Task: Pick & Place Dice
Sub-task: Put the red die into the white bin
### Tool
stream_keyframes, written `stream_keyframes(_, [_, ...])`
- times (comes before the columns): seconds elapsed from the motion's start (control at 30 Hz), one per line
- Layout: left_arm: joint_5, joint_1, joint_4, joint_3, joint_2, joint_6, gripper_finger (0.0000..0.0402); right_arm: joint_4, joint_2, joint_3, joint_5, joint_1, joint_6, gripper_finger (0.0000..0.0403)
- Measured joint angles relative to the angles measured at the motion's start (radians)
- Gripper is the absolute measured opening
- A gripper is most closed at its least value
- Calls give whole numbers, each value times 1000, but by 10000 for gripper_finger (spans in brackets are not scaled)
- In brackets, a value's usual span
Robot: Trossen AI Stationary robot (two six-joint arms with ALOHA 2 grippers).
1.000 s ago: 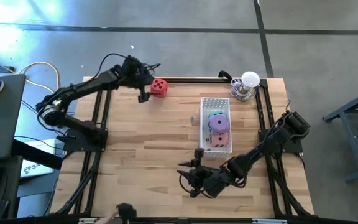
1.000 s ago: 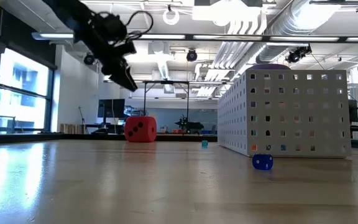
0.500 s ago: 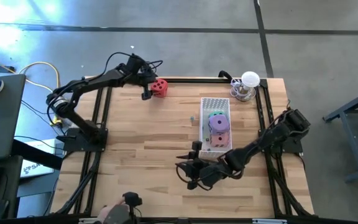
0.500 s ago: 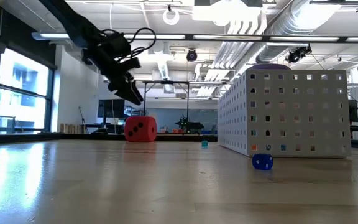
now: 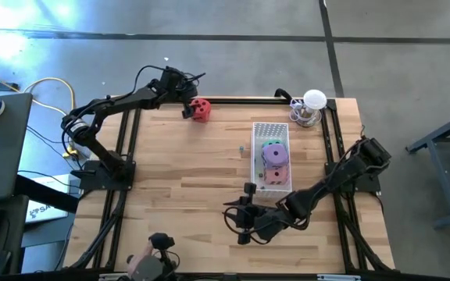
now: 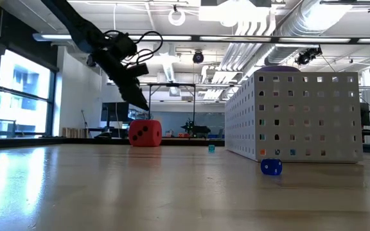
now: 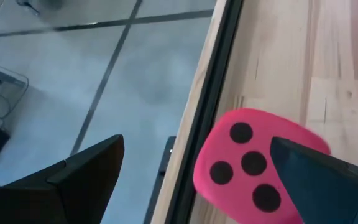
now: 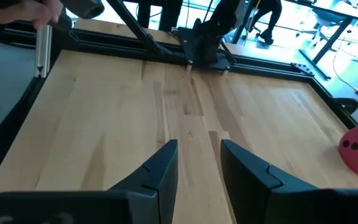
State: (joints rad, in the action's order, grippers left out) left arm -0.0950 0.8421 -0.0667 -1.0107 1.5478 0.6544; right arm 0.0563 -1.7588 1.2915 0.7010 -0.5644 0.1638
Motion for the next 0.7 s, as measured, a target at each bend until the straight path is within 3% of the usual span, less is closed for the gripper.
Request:
stream_keyframes(0.4, [-99,36,-130,-33,0,-5,395,0,0,0,1,19,-29,112])
stream_keyframes(0.7, [-179,35,-403,-188,17,174,395,1,0,0,-56,61,-37,112])
